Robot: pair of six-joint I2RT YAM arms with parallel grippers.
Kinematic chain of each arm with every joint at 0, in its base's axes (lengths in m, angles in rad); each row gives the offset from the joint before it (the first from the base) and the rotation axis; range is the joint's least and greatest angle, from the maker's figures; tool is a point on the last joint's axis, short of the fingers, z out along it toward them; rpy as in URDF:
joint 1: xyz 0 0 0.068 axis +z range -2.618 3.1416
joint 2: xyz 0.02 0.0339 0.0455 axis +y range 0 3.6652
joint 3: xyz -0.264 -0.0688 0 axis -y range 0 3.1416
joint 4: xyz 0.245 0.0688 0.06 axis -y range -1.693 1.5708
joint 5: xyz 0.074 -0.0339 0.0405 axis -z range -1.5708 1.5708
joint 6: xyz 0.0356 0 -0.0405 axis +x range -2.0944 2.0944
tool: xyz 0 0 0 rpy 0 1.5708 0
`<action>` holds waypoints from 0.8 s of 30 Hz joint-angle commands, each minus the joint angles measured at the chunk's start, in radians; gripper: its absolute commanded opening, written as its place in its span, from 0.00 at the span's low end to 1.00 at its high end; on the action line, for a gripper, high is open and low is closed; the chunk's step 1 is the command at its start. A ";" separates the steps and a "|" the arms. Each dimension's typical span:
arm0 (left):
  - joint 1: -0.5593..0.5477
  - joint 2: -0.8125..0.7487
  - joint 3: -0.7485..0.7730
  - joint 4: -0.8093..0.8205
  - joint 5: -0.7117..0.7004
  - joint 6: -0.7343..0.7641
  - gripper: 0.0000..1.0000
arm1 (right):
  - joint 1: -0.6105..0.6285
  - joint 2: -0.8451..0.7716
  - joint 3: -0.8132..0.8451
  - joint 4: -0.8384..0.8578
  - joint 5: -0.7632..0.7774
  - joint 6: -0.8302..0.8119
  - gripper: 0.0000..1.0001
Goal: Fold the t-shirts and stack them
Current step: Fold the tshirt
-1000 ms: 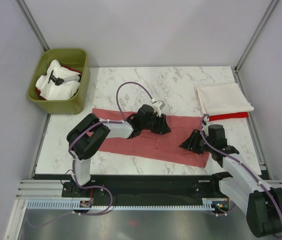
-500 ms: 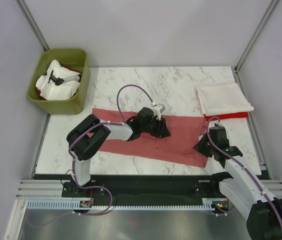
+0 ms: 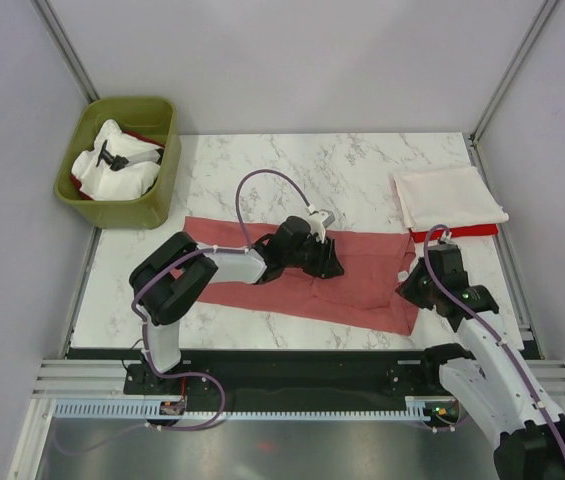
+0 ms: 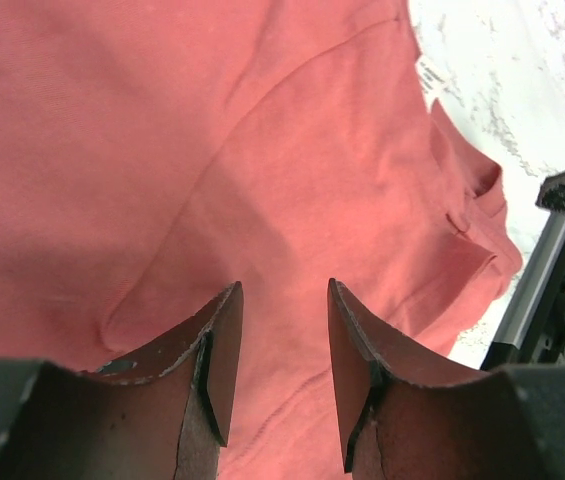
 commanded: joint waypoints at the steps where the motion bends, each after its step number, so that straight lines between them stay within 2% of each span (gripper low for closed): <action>1: -0.020 -0.046 0.008 -0.001 -0.013 0.036 0.47 | 0.001 0.045 0.082 0.040 0.013 -0.038 0.21; 2: -0.020 -0.046 0.009 -0.012 -0.016 0.036 0.46 | 0.001 0.060 0.086 0.060 0.009 -0.037 0.08; 4: -0.018 -0.047 0.009 -0.021 -0.042 0.035 0.47 | 0.002 0.115 0.092 0.122 -0.020 -0.032 0.01; 10: -0.016 -0.023 0.060 -0.102 -0.112 0.019 0.46 | 0.060 0.313 0.098 0.199 -0.021 -0.023 0.00; 14: -0.010 -0.009 0.078 -0.127 -0.114 0.010 0.46 | 0.172 0.372 0.081 0.180 -0.005 0.034 0.00; 17: -0.007 -0.012 0.075 -0.131 -0.115 0.012 0.47 | 0.258 0.306 0.041 0.105 0.053 0.077 0.00; 20: -0.007 -0.014 0.078 -0.133 -0.115 0.013 0.47 | 0.274 0.118 0.001 0.000 0.104 0.120 0.00; 24: -0.006 -0.006 0.084 -0.136 -0.106 0.012 0.47 | 0.272 -0.036 0.024 -0.185 0.179 0.178 0.00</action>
